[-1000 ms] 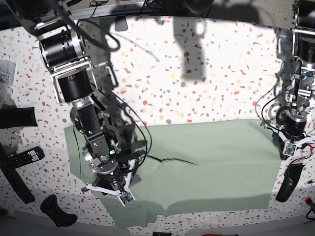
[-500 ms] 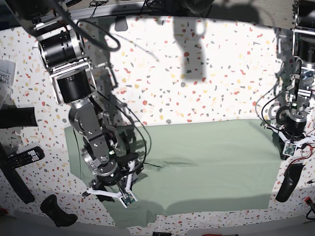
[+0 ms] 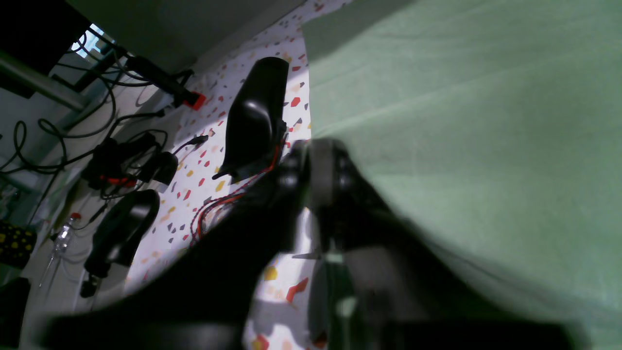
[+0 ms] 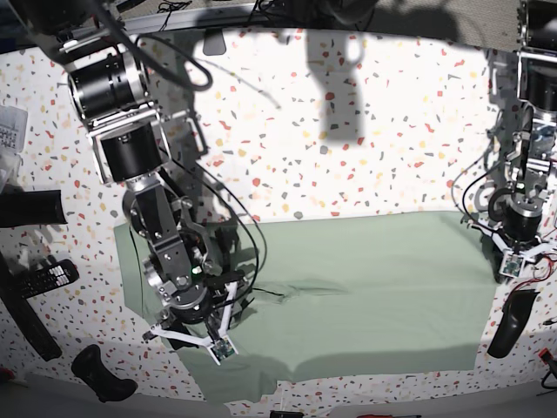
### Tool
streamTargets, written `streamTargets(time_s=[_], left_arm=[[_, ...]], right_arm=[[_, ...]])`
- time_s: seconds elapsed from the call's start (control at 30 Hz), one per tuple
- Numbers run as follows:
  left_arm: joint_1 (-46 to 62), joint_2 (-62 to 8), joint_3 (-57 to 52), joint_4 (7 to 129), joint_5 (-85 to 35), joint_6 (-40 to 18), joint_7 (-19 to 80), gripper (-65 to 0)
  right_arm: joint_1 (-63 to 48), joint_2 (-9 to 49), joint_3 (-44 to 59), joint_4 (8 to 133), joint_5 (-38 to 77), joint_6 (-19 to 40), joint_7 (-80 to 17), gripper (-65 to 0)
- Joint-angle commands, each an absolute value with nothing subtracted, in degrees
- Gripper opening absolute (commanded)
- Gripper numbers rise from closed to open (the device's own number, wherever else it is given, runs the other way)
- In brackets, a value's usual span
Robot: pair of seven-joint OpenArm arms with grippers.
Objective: Fold the T-shirt properly
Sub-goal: 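Pull the grasped shoulder with the right gripper across the shirt body, then grasp the shirt's collar-side edge with both grippers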
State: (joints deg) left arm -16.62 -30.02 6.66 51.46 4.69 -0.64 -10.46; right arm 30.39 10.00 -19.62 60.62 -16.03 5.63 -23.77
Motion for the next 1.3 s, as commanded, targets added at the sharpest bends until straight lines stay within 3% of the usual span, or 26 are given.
streamTargets(time_s=[0.0,0.07,0.23,0.37,0.47,0.57,0.67,0.83,1.03,1.27], left_arm=[[-19.62,-31.14,6.15,51.62,4.45,-0.01,-12.12,-50.5],[-22.44,-31.11,6.15,49.78,4.43,-0.01,-12.27,-47.1],[-28.67,-31.35,6.15,46.04,4.21,-1.43,-8.75,-47.1],[-29.47,-32.99,6.15,49.91,2.72,-8.51,7.81,-48.6],[-29.04,-35.03,6.15,53.39,2.68,-15.25,9.63,-49.3],[-28.21,-37.12,6.15,56.97,0.3,-25.67,10.87,-49.6],[-26.11,-38.54,6.15,60.69,-2.02,-30.13,15.51,-53.1],[-17.52,-40.18,6.15,68.36,-1.34,-31.16,16.47,-54.7],[-7.18,-39.9,7.84,81.34,7.05,-31.07,16.69,-48.4],[-2.98,-40.34,15.84,84.75,21.87,-18.2,19.29,-48.4]], right_arm=[[32.53,10.15,-19.35,61.58,-16.03,5.19,-23.07,-32.9],[32.53,10.17,-19.35,61.58,-16.03,5.19,-23.29,-32.9],[32.56,10.24,-19.81,61.95,-16.03,5.23,-25.3,-33.3],[32.23,13.85,-24.25,67.02,-16.21,5.67,-26.68,-35.6],[32.21,17.54,-29.76,72.34,-17.26,5.76,-31.55,-35.6],[32.18,21.17,-35.33,76.77,-18.83,5.76,-37.17,-35.6],[31.81,24.69,-39.75,79.46,-19.35,5.76,-40.71,-35.6],[27.68,29.26,-42.02,81.8,-19.84,5.74,-41.21,-35.6],[20.34,34.81,-42.02,88.51,-20.99,5.58,-41.15,-35.6],[13.1,41.67,-41.95,97.58,-20.82,5.54,-43.07,-35.6]])
